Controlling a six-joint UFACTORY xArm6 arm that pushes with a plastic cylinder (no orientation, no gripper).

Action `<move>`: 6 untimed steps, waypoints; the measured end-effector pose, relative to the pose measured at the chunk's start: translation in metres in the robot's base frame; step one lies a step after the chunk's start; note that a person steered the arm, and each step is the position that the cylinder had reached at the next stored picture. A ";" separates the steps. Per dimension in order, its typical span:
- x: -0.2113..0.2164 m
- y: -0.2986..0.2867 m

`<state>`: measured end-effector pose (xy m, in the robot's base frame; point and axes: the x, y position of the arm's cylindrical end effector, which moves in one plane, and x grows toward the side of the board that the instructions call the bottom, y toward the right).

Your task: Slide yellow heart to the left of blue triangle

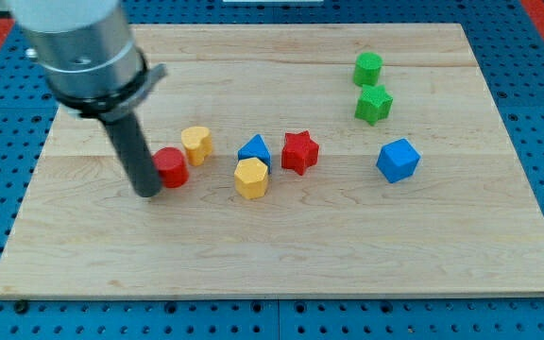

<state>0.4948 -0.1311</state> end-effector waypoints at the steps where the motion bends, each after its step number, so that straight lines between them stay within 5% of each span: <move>1: 0.000 -0.048; 2: -0.056 -0.078; 4: -0.081 0.046; 5: -0.102 0.041; 6: -0.170 0.134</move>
